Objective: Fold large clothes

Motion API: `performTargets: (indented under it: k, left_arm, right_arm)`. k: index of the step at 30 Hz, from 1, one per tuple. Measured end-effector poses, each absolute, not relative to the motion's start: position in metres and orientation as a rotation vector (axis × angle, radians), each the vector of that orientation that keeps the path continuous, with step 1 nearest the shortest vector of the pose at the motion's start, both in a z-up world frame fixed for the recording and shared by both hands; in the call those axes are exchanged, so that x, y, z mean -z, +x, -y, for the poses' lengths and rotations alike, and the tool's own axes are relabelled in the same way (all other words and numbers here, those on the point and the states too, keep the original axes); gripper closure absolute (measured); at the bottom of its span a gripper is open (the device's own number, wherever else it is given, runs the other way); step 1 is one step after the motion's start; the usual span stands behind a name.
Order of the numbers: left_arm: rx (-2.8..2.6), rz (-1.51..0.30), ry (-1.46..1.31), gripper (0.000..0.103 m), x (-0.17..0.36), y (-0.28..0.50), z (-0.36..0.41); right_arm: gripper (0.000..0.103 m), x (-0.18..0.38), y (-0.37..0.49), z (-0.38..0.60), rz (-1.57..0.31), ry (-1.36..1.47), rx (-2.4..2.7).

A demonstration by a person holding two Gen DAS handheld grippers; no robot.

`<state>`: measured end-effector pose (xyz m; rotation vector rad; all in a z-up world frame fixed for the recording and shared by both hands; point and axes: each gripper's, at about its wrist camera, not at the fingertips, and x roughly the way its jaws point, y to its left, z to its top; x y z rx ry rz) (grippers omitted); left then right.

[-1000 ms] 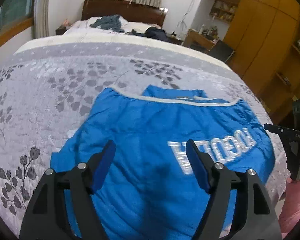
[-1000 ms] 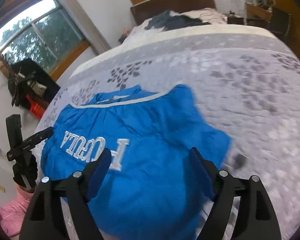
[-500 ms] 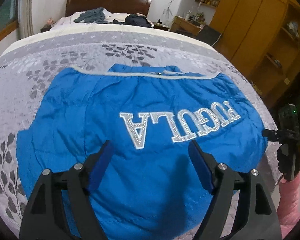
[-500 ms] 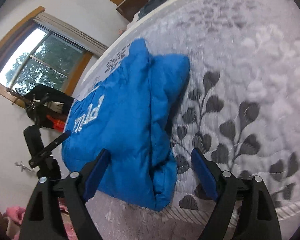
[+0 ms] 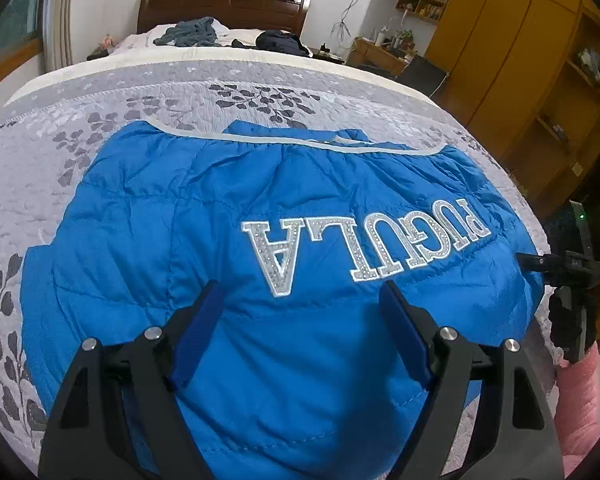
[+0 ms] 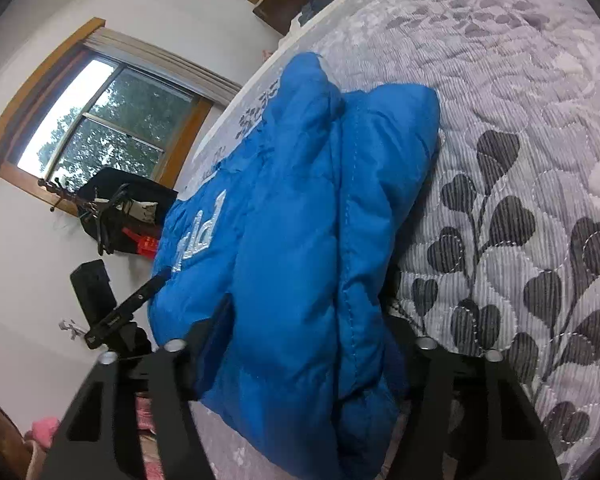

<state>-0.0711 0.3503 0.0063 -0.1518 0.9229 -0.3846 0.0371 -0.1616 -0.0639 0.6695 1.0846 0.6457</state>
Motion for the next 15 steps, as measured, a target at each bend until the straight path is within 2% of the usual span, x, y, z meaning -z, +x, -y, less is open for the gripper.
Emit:
performTargets:
  k: [5, 15]
  left_arm:
    - [0.391, -0.923, -0.158, 0.023, -0.005, -0.070, -0.352]
    - [0.450, -0.914, -0.217, 0.023, -0.018, -0.079, -0.370]
  right_arm:
    - [0.063, 0.044, 0.030, 0.154, -1.057, 0.632, -0.613]
    - [0.068, -0.053, 0.023, 0.096, -0.977, 0.365, -0.593]
